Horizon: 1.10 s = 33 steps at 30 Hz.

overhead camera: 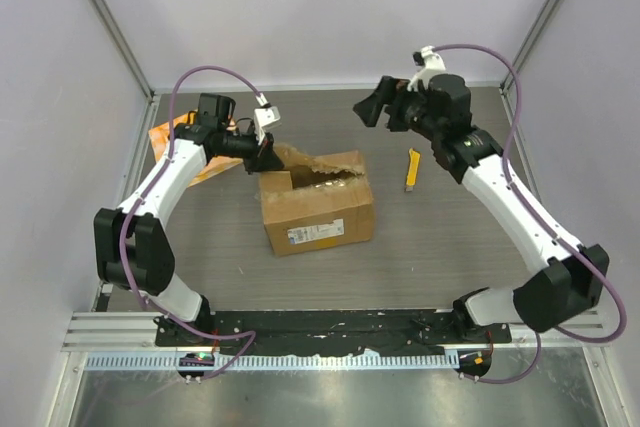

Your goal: Unpack the express box

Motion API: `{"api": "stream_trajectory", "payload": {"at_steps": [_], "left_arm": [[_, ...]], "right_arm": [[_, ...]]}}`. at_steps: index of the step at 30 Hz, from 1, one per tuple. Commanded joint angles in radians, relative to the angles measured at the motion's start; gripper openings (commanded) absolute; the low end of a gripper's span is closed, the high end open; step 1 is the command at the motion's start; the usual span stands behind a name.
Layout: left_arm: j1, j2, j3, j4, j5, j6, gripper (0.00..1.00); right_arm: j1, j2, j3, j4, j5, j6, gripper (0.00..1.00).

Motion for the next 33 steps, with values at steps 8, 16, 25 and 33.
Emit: {"api": "stream_trajectory", "payload": {"at_steps": [8, 16, 25, 33], "left_arm": [[-0.022, -0.103, 0.011, -0.098, -0.146, 0.022, 0.13], [-0.033, -0.1, 0.042, -0.135, -0.138, 0.028, 0.13], [-0.039, -0.105, 0.036, -0.161, -0.125, 0.064, 0.12], [-0.039, -0.103, 0.036, -0.195, -0.097, 0.101, 0.09]], "right_arm": [[0.017, -0.258, -0.408, 0.147, 0.038, -0.027, 0.97], [0.347, -0.312, -0.445, 0.129, 0.359, -0.657, 0.98], [0.462, -0.186, -0.439, 0.182, 0.656, -1.027, 1.0], [0.464, -0.05, -0.429, 0.362, 0.678, -1.207, 0.95]]}}
